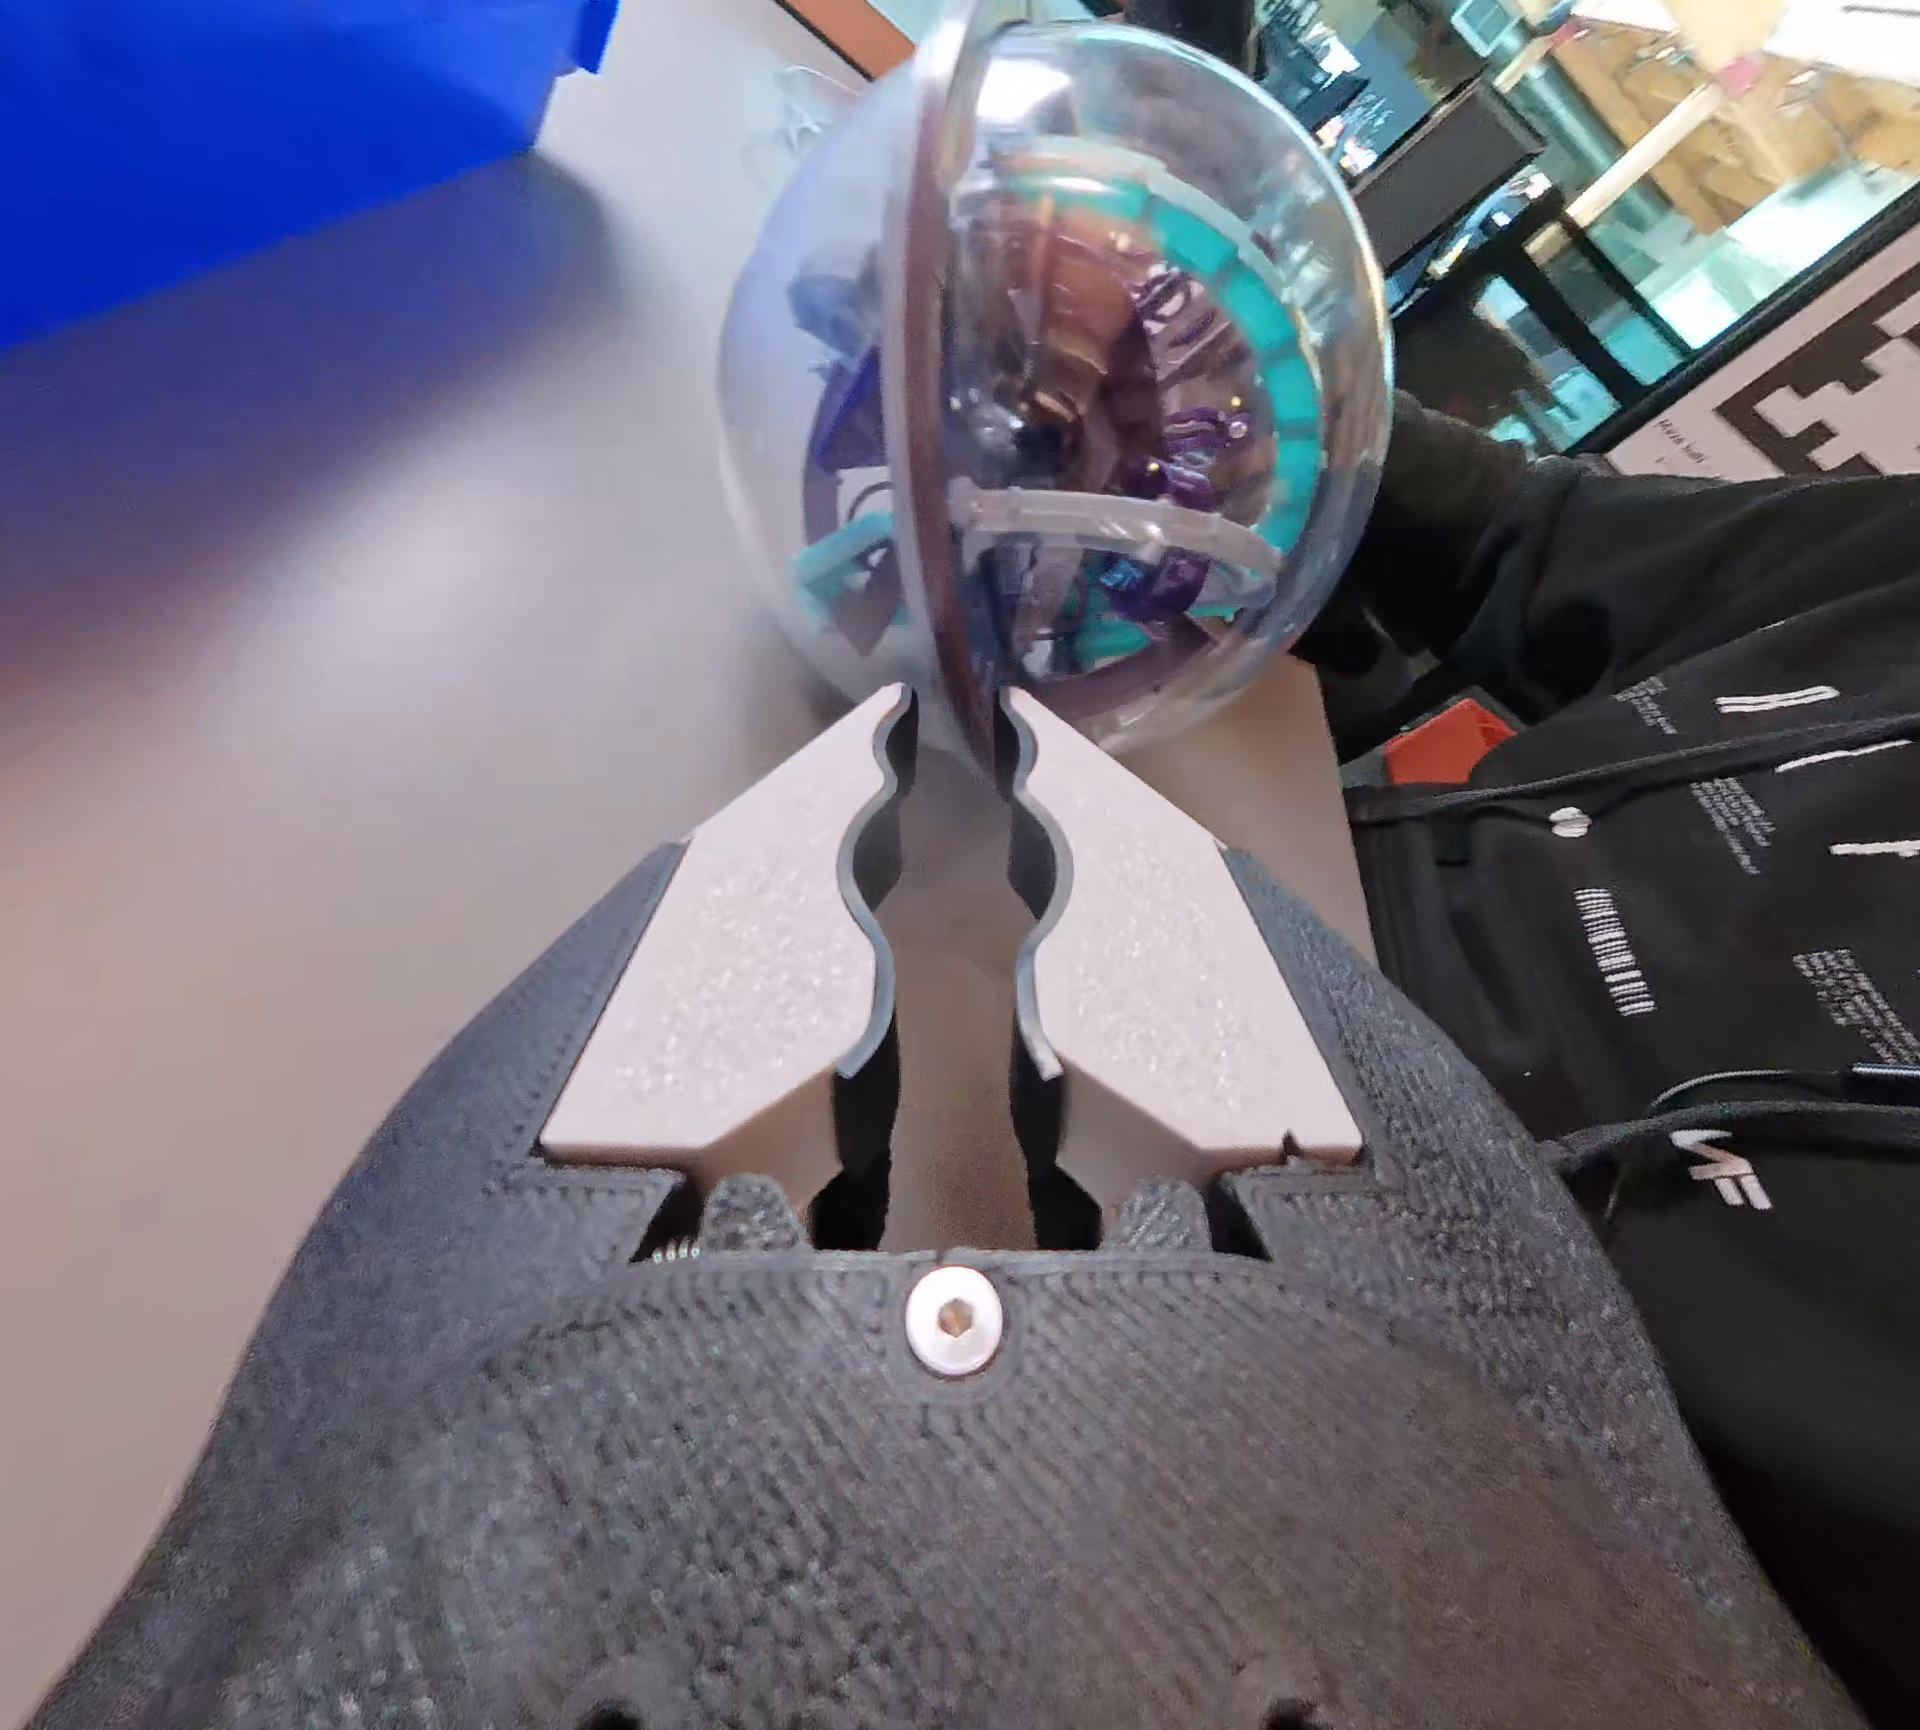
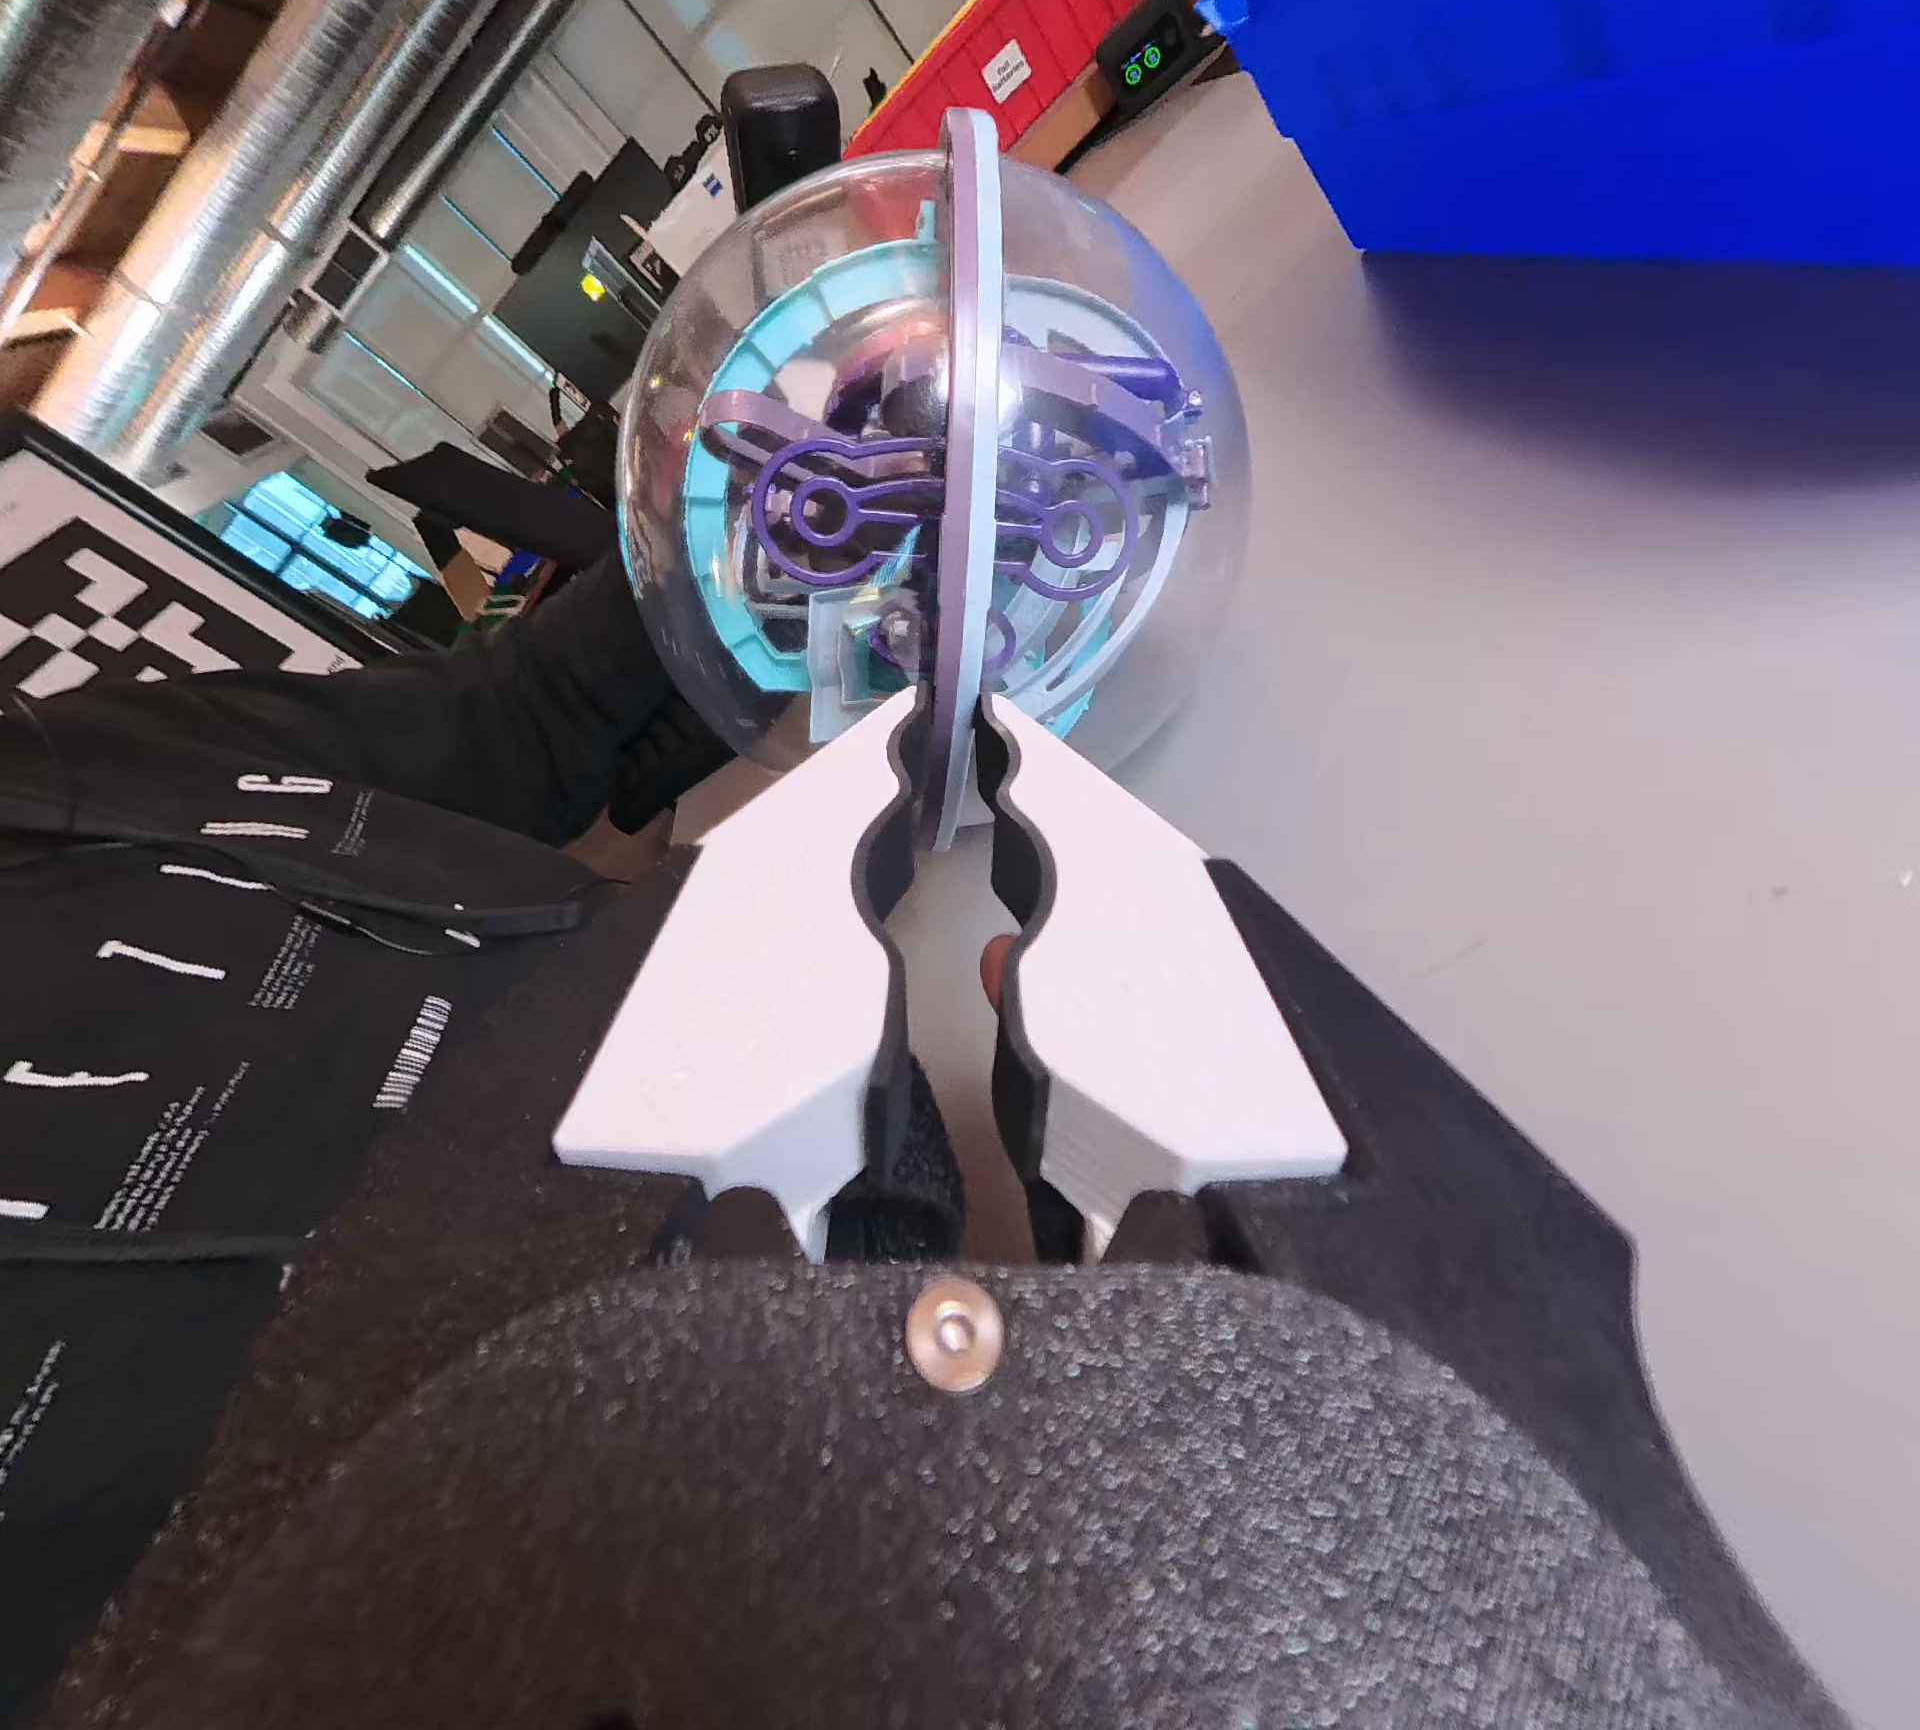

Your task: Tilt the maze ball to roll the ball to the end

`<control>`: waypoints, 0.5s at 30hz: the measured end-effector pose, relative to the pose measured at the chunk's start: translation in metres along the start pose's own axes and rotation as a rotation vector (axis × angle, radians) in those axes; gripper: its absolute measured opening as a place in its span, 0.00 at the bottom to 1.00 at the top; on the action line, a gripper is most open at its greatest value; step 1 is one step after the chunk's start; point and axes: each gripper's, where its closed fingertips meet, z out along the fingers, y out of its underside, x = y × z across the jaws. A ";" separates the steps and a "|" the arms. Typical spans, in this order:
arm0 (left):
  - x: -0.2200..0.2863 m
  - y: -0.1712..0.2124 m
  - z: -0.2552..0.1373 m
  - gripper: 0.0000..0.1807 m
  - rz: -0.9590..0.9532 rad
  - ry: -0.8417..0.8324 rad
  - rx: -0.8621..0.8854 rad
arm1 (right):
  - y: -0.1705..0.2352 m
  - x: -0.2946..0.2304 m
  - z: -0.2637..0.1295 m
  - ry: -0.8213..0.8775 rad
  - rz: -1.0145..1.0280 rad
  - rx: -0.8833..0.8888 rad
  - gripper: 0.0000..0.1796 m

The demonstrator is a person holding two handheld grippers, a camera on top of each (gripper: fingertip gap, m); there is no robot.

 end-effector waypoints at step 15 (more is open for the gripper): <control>-0.004 -0.005 0.016 0.05 -0.182 0.054 0.095 | -0.005 0.012 -0.007 -0.039 0.281 0.126 0.03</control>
